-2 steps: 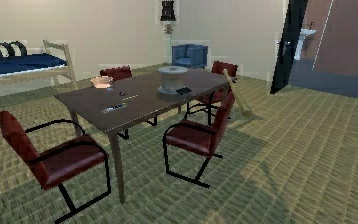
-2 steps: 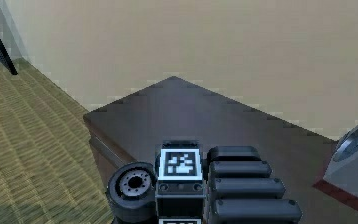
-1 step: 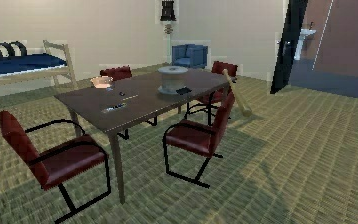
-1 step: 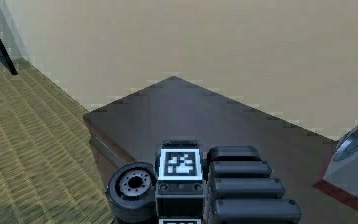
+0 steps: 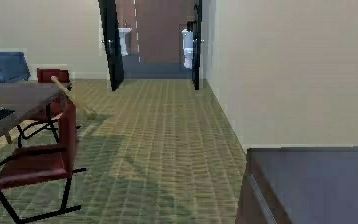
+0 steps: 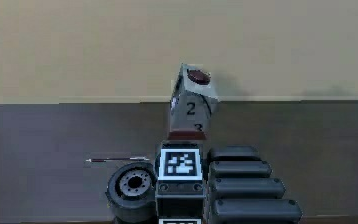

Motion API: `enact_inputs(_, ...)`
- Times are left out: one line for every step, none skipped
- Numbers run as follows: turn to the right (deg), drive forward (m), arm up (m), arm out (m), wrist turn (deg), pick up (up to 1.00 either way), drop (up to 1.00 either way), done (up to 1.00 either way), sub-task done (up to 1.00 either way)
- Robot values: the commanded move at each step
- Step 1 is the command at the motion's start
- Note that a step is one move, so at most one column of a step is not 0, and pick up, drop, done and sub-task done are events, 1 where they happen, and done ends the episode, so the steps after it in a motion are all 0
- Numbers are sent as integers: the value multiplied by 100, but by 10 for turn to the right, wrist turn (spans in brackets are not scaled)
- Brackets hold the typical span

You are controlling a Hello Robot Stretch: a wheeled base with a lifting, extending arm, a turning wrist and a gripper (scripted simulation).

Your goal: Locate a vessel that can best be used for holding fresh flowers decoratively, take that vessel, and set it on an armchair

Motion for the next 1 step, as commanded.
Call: enact_inputs(-450, 0, 0, 0, 0, 0, 0, 0, 0)
